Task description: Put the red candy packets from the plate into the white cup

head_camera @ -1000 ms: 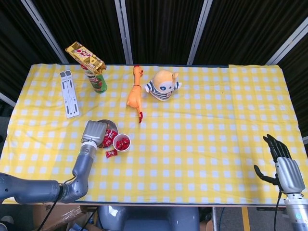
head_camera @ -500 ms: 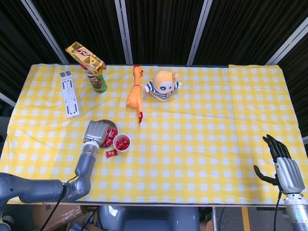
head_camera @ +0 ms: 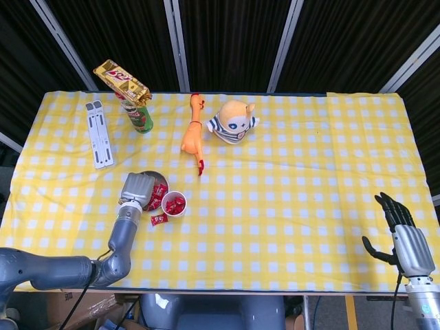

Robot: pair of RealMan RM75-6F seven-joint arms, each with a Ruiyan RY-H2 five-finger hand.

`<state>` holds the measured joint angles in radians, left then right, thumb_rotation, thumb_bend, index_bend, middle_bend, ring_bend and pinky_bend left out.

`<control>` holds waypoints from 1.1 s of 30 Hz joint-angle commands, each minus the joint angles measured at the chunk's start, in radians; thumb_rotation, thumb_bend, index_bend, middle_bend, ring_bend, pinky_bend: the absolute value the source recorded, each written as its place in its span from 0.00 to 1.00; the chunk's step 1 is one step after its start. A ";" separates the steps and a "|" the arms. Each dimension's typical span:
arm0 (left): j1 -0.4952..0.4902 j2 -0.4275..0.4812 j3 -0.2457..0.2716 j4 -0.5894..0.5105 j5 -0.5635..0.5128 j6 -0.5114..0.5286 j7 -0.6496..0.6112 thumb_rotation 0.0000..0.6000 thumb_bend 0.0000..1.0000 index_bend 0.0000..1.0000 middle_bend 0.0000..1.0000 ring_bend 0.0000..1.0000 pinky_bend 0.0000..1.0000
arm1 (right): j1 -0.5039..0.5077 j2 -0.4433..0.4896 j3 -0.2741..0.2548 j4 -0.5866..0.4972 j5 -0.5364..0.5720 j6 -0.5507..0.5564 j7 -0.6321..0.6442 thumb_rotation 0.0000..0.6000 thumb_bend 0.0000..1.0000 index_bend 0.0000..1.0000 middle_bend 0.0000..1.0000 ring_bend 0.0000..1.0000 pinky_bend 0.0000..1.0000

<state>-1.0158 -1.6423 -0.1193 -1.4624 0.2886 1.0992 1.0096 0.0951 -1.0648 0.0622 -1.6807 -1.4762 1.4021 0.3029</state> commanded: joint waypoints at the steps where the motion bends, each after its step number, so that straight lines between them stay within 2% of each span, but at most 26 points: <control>1: 0.000 -0.007 0.000 0.007 0.001 -0.003 0.004 1.00 0.27 0.35 0.36 0.91 0.94 | 0.000 0.000 -0.001 0.000 0.000 -0.001 0.001 1.00 0.41 0.00 0.00 0.00 0.00; 12: 0.000 -0.019 -0.007 0.025 0.007 -0.011 0.008 1.00 0.28 0.36 0.38 0.91 0.94 | 0.000 0.001 -0.001 -0.001 0.000 -0.001 0.000 1.00 0.41 0.00 0.00 0.00 0.00; 21: 0.004 -0.022 -0.007 0.027 0.013 -0.008 0.013 1.00 0.45 0.46 0.53 0.91 0.94 | 0.000 0.001 -0.001 -0.002 0.000 -0.002 0.001 1.00 0.41 0.00 0.00 0.00 0.00; 33: 0.014 0.009 -0.019 -0.003 0.031 0.015 0.008 1.00 0.47 0.49 0.57 0.91 0.94 | -0.001 0.002 -0.001 -0.004 0.000 -0.001 0.003 1.00 0.41 0.00 0.00 0.00 0.00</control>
<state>-1.0024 -1.6390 -0.1352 -1.4597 0.3154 1.1101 1.0191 0.0944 -1.0626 0.0607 -1.6849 -1.4761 1.4011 0.3062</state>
